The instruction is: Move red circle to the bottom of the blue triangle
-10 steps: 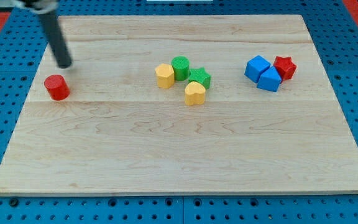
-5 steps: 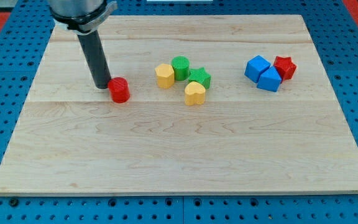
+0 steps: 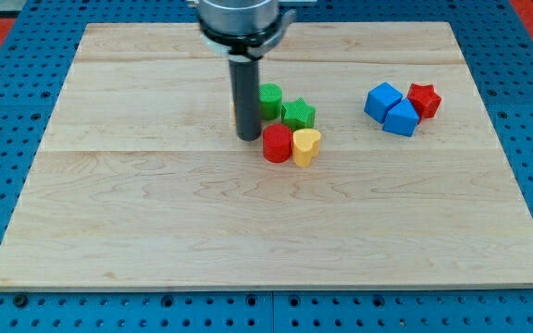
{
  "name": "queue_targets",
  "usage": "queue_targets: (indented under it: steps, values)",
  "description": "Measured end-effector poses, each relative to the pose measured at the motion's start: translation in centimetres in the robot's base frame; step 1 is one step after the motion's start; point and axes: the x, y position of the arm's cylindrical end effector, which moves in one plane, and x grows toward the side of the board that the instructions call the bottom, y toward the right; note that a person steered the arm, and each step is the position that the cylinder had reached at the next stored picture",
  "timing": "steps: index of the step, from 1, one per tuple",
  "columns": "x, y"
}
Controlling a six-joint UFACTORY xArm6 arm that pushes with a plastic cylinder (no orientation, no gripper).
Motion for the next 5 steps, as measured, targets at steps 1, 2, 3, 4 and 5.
queue_targets:
  steps: [1,2,3,4,5]
  values:
    - [0.6,3.6]
    - [2.8,3.8]
    - [6.0,3.9]
    - [6.3,8.1]
    - [6.1,12.6]
